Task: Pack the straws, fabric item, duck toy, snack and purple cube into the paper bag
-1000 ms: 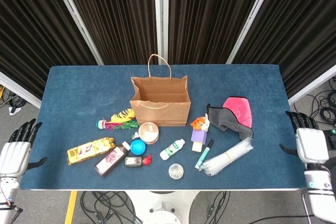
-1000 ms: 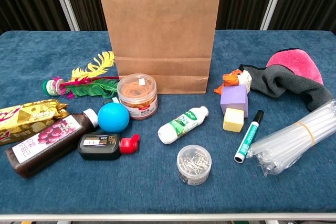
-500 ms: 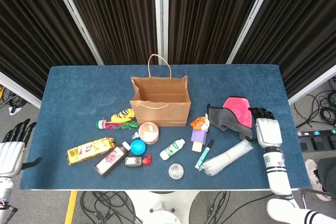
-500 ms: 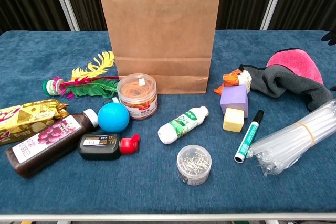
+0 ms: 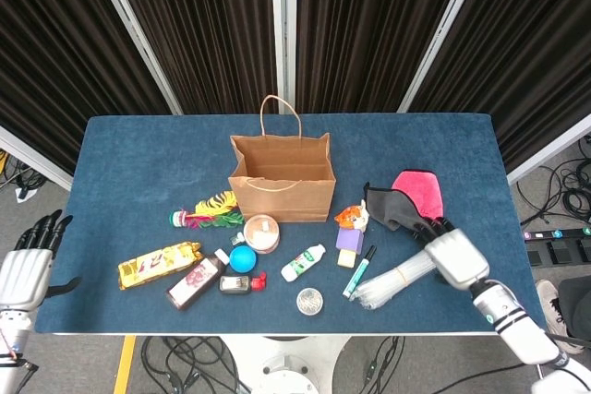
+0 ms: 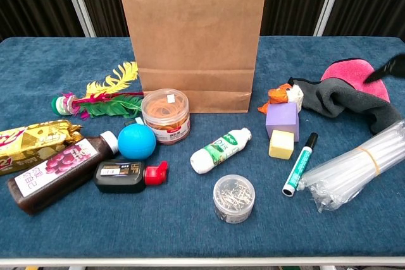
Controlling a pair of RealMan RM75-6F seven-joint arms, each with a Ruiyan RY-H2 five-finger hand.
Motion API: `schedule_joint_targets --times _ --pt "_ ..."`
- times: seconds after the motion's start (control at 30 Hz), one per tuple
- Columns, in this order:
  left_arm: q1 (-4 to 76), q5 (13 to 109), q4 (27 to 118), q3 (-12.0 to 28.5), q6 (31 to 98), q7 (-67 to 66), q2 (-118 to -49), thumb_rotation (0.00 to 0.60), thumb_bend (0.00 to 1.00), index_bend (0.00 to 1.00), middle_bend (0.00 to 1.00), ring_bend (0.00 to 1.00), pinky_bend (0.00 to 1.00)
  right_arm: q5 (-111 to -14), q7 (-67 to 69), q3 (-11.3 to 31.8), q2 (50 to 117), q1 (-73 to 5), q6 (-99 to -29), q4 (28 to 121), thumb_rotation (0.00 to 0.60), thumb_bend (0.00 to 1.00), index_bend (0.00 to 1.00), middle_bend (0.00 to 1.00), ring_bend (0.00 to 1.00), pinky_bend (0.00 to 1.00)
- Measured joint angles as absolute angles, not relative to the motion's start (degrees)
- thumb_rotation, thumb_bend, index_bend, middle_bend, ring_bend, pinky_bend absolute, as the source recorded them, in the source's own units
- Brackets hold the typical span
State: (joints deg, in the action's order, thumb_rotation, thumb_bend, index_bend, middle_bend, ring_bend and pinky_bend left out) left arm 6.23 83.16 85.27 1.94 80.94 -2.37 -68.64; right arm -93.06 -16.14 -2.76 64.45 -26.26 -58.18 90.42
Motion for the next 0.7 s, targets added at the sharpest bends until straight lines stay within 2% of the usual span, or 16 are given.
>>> schedule_joint_targets --times 0.17,0.47,0.6,0.7 --pt "6.5 83.4 84.6 2.3 81.5 -3.7 -69.7 0.600 0.06 0.08 0.03 0.00 0.17 -100.1 -12.3 -7.1 65.1 -29.3 -54.3 86.1 0.600 0.00 0.18 0.19 0.09 0.18" --pt "6.2 84.0 82.7 2.7 83.5 -3.9 -70.3 0.600 0.06 0.08 0.03 0.00 0.16 -102.2 -10.3 -8.3 72.6 -31.3 -52.2 79.7 0.600 0.00 0.24 0.22 0.10 0.18" --pt "6.0 83.9 82.4 2.7 83.5 -3.2 -70.2 0.600 0.06 0.08 0.03 0.00 0.16 -103.1 -10.3 -8.3 74.9 -31.8 -53.0 77.7 0.600 0.00 0.32 0.28 0.16 0.21" --pt "6.0 84.0 82.2 2.7 83.6 -2.5 -70.2 0.600 0.06 0.08 0.03 0.00 0.16 -104.0 -10.2 -8.3 75.9 -31.7 -55.2 76.7 0.600 0.02 0.42 0.35 0.23 0.29"
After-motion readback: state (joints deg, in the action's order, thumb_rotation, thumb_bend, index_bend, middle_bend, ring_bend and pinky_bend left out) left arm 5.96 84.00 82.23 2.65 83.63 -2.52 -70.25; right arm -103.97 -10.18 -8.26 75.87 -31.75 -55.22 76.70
